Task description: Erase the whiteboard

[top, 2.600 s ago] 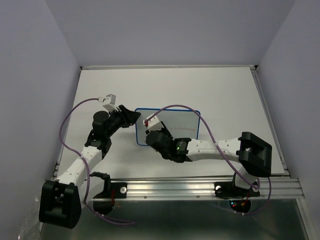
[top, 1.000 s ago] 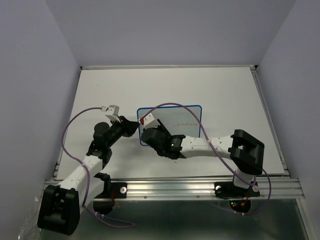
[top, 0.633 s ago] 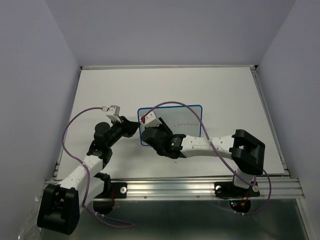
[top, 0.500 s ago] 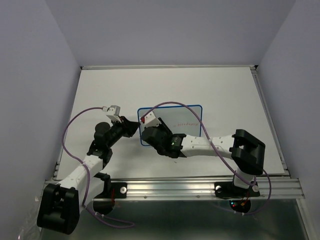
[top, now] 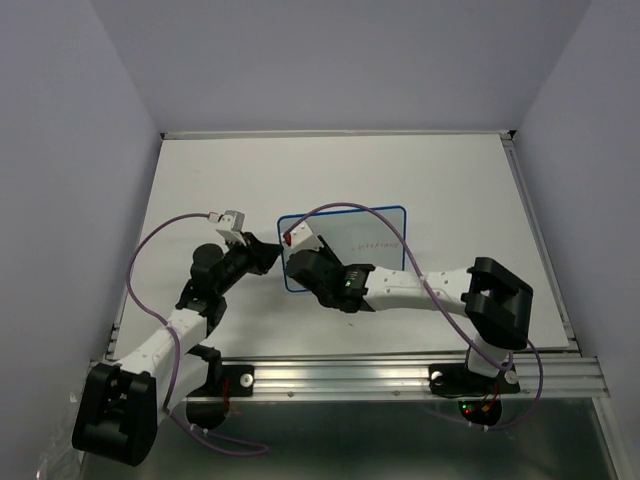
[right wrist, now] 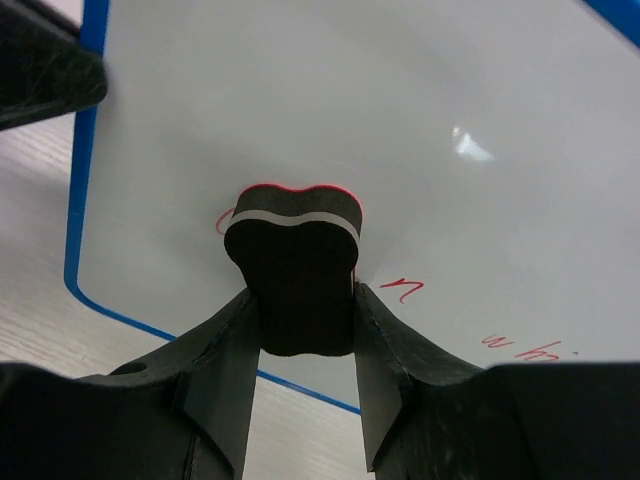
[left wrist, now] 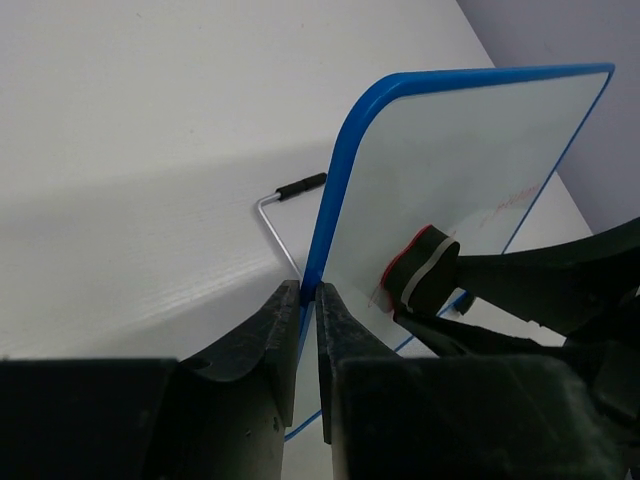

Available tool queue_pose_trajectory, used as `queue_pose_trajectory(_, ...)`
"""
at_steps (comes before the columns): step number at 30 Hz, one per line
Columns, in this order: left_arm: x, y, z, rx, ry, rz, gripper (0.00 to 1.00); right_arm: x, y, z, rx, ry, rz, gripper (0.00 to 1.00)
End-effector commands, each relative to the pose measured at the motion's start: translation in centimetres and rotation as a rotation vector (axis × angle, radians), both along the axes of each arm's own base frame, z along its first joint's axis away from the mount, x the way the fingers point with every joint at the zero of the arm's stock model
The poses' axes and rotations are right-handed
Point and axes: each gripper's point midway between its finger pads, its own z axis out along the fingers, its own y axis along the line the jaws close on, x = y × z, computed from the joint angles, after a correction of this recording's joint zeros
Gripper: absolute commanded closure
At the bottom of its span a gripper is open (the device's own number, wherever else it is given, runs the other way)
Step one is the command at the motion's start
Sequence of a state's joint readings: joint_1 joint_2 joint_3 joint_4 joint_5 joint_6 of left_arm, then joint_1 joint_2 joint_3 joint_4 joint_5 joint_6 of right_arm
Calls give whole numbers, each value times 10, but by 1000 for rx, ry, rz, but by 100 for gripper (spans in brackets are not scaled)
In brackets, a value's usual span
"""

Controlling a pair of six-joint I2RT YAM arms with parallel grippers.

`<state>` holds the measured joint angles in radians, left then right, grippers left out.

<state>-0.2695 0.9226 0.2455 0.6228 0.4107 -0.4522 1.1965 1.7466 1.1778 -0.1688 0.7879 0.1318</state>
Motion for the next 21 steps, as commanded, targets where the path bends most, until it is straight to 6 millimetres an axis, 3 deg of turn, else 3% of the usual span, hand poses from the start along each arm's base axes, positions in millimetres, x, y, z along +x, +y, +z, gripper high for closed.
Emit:
queue_pose_trajectory(1, -3, -15, 22, -22, -61, -78, 82, 26, -31, 35, 105, -42, -143, 99)
queue_pose_trajectory(4, -3, -16, 21, -21, -58, -81, 82, 37, -52, 44, 115, -74, -217, 99)
queue_pose_trajectory(10, -2, -19, 21, -17, -56, -86, 83, 35, -57, 50, 129, -79, -219, 99)
queue_pose_trajectory(13, -2, -22, 20, -12, -54, -100, 83, 34, -51, 43, 125, -59, -196, 99)
queue_pose_trajectory(21, -4, -29, 19, -7, -48, -124, 85, 20, -14, 1, 149, 86, -27, 99)
